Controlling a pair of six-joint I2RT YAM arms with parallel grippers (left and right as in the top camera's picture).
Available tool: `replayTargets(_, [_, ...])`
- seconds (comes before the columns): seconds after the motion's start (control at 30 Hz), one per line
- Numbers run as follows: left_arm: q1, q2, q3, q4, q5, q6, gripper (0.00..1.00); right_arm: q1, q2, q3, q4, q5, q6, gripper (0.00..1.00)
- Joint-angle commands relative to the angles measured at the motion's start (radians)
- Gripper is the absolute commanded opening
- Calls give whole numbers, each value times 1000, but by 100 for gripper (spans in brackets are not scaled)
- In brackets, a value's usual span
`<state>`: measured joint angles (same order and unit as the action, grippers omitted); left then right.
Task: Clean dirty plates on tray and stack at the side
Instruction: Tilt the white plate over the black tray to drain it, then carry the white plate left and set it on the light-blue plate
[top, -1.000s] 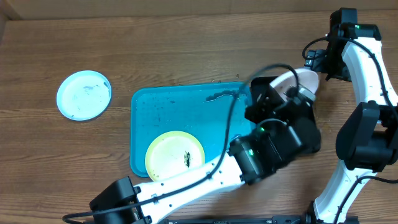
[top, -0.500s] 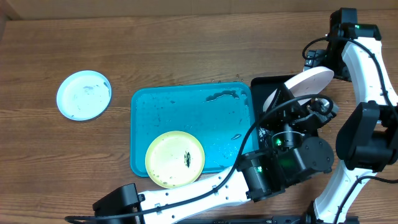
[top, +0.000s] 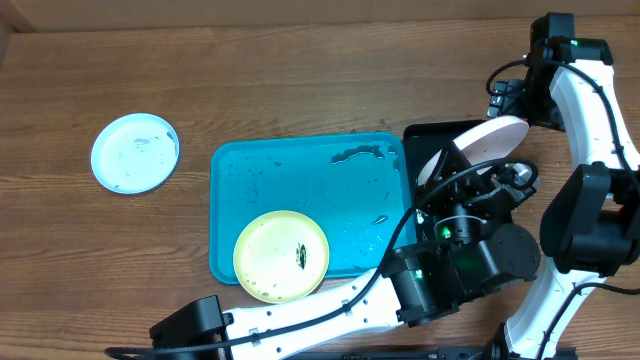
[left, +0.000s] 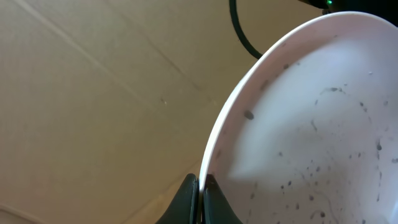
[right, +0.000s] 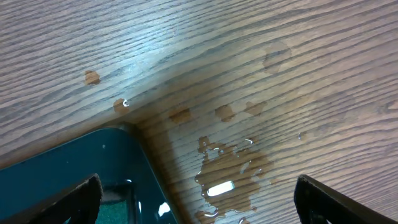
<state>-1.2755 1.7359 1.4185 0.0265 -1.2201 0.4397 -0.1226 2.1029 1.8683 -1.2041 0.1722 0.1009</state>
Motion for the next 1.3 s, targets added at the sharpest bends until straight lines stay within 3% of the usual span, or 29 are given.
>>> replayTargets(0.0, [-3, 5, 19, -32, 6, -153, 4, 3, -18, 10, 4, 7, 6, 100])
replayTargets(0.37, [-9, 7, 17, -124, 41, -248, 4, 3, -18, 10, 4, 7, 6, 100])
replayTargets(0.57, [-8, 7, 17, -239, 119, -361, 4, 3, -18, 10, 4, 7, 6, 100])
replayTargets(0.67, [6, 7, 16, -315, 138, -480, 4, 3, -18, 10, 4, 7, 6, 100])
replayTargets(0.87, [92, 10, 15, -536, 403, -816, 4, 3, -18, 10, 4, 7, 6, 100])
replayTargets(0.97, [158, 10, 12, -597, 533, -924, 4, 3, -18, 10, 4, 7, 6, 100])
replayTargets(1.27, [472, 10, 10, -635, 1148, -946, 5, 3, -18, 10, 4, 7, 6, 100])
